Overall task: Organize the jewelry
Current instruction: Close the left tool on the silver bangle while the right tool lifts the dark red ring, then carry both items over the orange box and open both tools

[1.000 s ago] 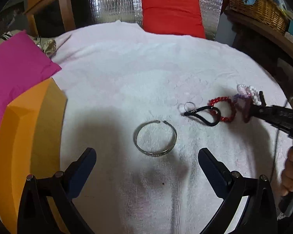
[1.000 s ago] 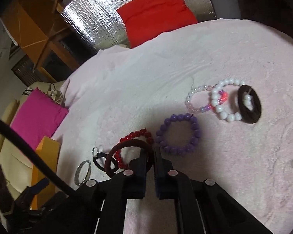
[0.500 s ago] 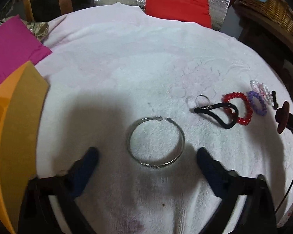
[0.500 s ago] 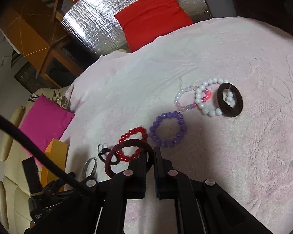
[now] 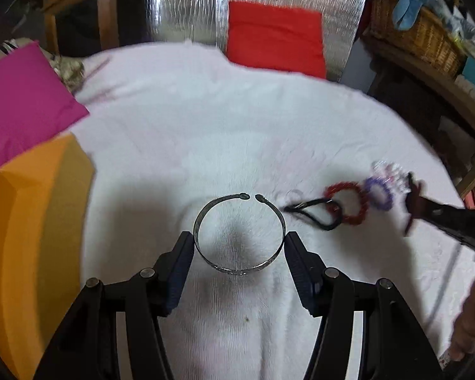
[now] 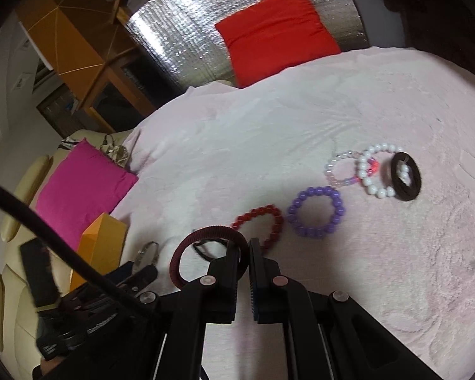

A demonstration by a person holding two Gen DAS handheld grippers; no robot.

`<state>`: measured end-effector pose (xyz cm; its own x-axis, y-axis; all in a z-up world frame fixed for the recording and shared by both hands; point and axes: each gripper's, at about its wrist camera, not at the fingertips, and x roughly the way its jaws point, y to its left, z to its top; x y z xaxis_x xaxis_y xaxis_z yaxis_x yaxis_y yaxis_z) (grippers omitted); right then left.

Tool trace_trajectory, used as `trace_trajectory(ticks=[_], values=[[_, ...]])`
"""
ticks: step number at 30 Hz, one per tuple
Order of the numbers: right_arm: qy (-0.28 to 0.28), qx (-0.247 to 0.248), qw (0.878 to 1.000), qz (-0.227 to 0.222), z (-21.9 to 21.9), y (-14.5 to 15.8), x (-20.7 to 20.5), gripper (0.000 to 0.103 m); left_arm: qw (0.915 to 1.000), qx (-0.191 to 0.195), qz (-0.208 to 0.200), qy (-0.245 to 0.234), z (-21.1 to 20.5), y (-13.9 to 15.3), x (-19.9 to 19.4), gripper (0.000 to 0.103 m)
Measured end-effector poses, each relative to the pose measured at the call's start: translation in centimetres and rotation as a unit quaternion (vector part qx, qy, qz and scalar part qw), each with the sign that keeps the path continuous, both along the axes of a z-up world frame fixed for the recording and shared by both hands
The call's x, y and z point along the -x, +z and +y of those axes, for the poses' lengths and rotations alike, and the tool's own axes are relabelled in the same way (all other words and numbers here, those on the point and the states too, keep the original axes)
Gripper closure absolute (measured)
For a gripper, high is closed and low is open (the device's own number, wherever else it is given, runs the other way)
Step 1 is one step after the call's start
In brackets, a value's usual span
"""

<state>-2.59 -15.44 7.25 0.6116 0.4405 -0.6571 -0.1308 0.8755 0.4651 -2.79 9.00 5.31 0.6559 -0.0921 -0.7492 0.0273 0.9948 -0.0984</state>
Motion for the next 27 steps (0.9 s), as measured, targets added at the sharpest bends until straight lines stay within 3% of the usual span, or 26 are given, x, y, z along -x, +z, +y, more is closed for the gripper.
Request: trace_trajectory(ticks=[6,11,16,22,27], values=[[0.029,-0.001,0.999,-0.022,3.0,1.7,1.0,0.096,0.9966,-0.004,-0.081,0.014,1.3,5.3,5.0,0.042],[0.074,-0.003,0.996,-0.040,7.2,3.2,2.3,0.096,0.9884,-0.017,-0.130,0.076,6.1,8.4,9.8,0.042],[0.135,-0.006,0.989,-0.051,12.8,3.8,4.0,0.096,0.9833,-0.034,-0.111,0.140,11.8,7.6,13.2,0.042],[0.210,-0.012,0.976,-0.056,20.0,3.4,6.3,0.096,0.9749,-0.027,-0.034,0.219,18.2,2.9,15.6,0.042],[0.257,0.000,0.965,-0.048,24.8,1.9,7.7,0.096,0.9700,-0.031,-0.006,0.241,20.2,0.8,17.4,0.042]])
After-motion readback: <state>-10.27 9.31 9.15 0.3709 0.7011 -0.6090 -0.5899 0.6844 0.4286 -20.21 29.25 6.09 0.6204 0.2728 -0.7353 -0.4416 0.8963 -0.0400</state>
